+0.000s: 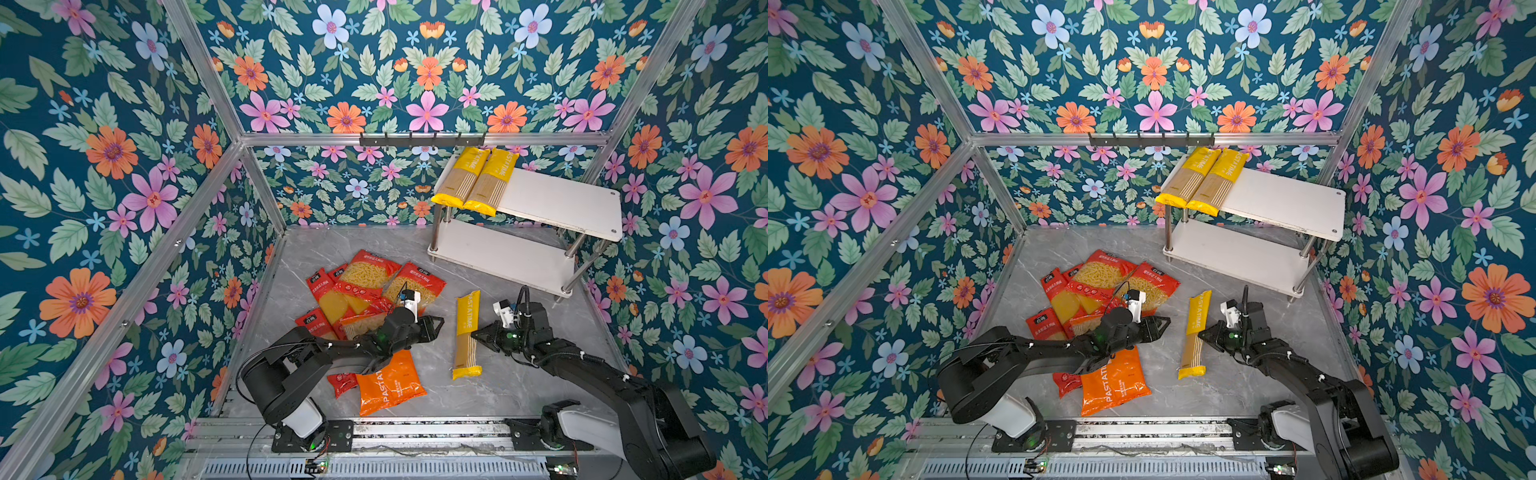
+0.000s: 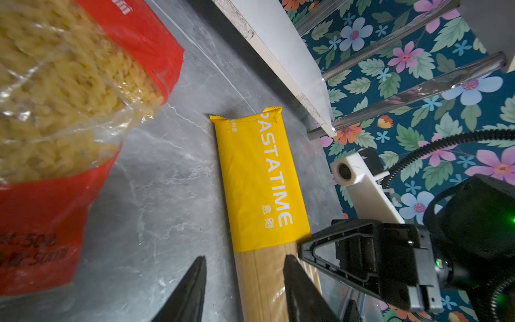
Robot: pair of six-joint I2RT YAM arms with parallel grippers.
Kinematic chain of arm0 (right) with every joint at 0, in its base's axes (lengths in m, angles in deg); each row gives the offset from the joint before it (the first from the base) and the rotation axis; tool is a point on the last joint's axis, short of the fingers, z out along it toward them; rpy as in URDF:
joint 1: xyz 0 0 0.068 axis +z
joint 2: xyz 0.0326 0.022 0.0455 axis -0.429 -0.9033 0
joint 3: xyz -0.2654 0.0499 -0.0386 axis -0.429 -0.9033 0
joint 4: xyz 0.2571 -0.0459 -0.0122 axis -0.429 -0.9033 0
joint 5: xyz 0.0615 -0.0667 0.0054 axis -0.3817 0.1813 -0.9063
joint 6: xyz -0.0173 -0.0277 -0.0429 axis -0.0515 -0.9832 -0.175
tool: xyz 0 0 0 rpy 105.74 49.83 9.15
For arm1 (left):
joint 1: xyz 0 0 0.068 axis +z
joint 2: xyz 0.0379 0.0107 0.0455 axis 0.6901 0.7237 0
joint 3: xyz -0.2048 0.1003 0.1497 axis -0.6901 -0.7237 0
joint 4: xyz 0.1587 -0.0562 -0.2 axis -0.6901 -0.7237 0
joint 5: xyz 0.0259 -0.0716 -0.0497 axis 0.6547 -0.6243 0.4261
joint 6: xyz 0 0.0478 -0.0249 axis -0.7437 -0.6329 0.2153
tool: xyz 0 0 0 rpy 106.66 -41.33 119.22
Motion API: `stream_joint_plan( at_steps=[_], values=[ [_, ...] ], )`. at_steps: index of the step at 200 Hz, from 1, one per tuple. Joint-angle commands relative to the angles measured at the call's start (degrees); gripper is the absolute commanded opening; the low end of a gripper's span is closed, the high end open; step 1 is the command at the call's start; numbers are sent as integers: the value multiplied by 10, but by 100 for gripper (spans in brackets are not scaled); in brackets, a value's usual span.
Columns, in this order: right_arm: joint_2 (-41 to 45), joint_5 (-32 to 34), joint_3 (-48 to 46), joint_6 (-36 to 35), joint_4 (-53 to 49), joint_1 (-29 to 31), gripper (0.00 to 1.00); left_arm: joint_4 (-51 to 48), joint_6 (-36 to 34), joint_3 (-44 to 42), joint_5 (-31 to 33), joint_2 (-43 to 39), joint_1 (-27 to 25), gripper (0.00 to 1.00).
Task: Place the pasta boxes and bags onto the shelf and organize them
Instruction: 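Lift the third yellow pack upright with the right gripper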
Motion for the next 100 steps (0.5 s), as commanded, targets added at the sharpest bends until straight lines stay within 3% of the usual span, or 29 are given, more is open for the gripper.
stream_joint_plan(
  at_steps=[1, 44, 51, 59, 100],
  values=[
    [30, -27, 11, 3, 41, 9, 0, 77, 6, -10, -47, -5, 14, 59],
    [77, -22, 55, 2, 12, 43, 0, 231, 76, -40, -111, 26, 36, 78],
    [84, -21, 65, 2, 9, 50, 0, 258, 88, -43, -117, 30, 40, 84],
    [91, -22, 77, 3, 9, 59, 0, 290, 96, -47, -124, 34, 43, 99],
    [107, -42, 130, 21, 18, 101, 0, 372, 128, -46, -166, 37, 53, 100]
  ],
)
